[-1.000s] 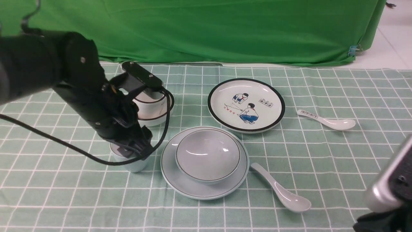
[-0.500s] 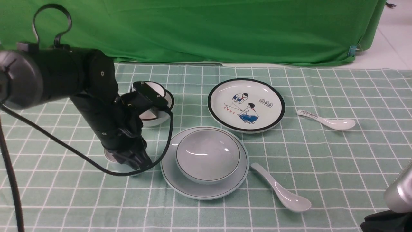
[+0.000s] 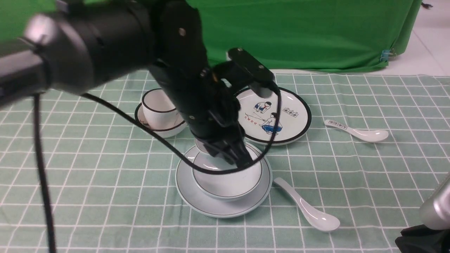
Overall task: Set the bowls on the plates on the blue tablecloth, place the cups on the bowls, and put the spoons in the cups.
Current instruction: 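Place the cup upside down onto the bowl on the plate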
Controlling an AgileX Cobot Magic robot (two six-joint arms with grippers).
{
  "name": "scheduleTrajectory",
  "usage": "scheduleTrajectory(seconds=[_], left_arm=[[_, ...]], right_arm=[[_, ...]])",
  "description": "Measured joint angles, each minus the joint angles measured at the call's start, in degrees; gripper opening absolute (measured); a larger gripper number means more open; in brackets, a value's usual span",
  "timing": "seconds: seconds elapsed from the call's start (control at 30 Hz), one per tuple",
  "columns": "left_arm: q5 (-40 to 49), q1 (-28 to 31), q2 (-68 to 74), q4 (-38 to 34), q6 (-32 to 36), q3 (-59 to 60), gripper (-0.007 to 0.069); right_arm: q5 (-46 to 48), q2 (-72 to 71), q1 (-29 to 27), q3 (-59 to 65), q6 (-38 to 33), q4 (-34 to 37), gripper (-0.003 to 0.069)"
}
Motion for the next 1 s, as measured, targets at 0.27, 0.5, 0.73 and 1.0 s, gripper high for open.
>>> scheduleTrajectory(seconds=[0.27,0.5,0.73,1.0], left_arm=[[1.93,-0.64,9.41,5.45,-0.04,-4.95,0.0038],[1.03,-0.64,11.30,6.54,0.26,-5.15,0.0038],[0.28,-0.64,11.58,6.54,2.02,-5.15,0.0051],[-0.54,-0.64,10.73,5.80,1.17,-5.19,0.0253]], right_arm=[[0.06,0.00,0.00,0.00,0.00,-0.22,0.0129],[0.06,0.00,0.00,0.00,0.00,-0.22,0.0141],[0.06,0.00,0.00,0.00,0.58,-0.22,0.0146],[0.01,1.92,0.00,0.00,5.42,-0.74,0.0402]])
